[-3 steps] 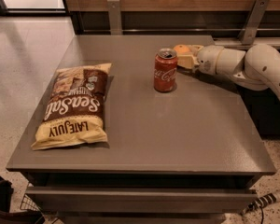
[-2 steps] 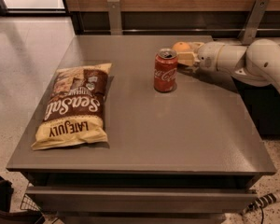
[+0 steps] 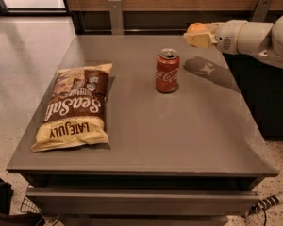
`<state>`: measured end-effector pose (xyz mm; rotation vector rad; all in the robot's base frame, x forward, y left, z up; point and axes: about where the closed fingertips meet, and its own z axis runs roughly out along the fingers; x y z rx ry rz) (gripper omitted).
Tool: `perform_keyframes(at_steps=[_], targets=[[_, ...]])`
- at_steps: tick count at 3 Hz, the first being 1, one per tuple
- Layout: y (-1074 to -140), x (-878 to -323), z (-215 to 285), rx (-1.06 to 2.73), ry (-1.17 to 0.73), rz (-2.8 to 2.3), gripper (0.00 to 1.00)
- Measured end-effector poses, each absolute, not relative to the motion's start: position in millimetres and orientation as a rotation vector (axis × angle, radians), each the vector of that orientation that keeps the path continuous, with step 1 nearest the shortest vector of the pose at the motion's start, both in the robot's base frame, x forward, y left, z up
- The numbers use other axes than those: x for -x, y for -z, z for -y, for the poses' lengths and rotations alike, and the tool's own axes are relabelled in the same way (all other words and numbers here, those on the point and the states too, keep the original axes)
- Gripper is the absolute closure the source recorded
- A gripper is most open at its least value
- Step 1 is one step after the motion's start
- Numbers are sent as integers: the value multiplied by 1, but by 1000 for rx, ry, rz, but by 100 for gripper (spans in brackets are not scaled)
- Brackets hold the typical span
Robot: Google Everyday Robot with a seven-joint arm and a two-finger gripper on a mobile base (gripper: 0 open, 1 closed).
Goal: Move orange near brown chip bag
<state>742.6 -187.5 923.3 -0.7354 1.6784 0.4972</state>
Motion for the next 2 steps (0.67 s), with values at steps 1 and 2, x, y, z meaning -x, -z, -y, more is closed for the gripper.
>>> perform_keyframes(at_steps=[1, 2], targets=[[-955, -726, 199, 725, -450, -1686, 100], [-983, -698, 205, 719, -427, -1682, 100]])
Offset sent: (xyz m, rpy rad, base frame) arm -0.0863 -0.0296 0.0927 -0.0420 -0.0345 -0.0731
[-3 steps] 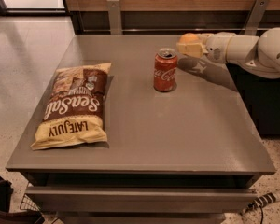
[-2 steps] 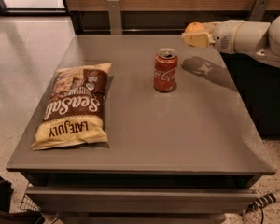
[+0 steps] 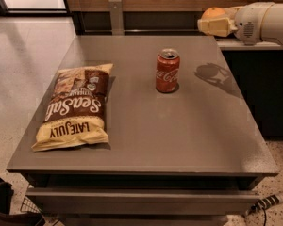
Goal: Move orange near brown chip bag
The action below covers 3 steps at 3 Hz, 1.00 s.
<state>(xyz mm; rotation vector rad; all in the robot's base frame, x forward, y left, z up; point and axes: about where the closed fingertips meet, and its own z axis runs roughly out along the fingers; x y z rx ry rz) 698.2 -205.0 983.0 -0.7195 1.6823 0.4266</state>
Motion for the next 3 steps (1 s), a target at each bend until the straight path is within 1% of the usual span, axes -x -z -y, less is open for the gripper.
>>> perform_keyframes(at_steps=[1, 2, 3], targets=[[-998, -661, 201, 730, -452, -1663, 100], [-1004, -617, 186, 749, -515, -1621, 100], [-996, -579, 158, 786, -589, -1573, 100]])
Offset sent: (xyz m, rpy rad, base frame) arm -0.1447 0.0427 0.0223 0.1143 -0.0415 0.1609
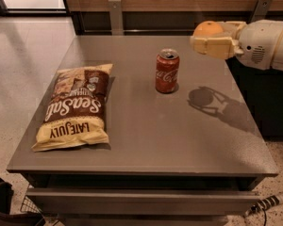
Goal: Move orange near brown chip bag
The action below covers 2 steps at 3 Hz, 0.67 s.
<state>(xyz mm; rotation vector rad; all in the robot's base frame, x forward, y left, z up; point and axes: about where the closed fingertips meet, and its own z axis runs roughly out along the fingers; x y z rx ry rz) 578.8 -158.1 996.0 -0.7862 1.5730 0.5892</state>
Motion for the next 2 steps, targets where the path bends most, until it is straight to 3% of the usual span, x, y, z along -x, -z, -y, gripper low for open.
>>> perform_keyframes(at_steps=[2], targets=[[-965, -523, 88, 987, -750, -1449, 100]])
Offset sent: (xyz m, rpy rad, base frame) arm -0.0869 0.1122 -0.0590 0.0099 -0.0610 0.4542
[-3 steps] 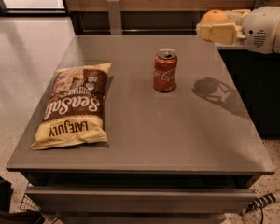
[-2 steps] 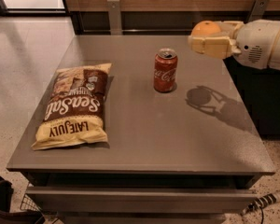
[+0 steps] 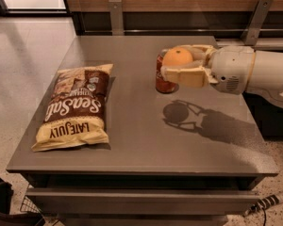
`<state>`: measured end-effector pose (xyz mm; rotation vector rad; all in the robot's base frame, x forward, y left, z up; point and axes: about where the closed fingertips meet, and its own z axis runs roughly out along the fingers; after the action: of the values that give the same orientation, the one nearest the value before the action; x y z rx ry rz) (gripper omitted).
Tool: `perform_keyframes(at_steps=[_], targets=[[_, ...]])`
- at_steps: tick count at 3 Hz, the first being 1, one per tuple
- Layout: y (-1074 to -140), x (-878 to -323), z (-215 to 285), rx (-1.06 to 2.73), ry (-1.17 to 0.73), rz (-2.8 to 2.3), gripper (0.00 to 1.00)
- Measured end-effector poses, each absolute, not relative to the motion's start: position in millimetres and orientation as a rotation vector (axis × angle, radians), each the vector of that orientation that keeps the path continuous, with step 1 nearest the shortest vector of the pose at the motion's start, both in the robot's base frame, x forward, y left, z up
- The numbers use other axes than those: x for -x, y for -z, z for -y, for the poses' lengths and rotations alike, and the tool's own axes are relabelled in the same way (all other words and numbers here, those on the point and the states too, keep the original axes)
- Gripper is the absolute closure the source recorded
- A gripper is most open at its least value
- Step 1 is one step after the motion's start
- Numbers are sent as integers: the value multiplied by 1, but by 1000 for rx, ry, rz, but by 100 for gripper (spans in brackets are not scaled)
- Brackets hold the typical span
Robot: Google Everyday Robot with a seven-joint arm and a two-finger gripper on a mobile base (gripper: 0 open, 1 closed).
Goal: Move orange near brown chip bag
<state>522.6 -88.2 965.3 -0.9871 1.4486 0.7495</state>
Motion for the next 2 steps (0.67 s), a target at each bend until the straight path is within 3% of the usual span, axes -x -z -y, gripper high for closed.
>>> perform_keyframes(at_steps=[2], targets=[[-912, -499, 41, 1210, -990, -1334, 100]])
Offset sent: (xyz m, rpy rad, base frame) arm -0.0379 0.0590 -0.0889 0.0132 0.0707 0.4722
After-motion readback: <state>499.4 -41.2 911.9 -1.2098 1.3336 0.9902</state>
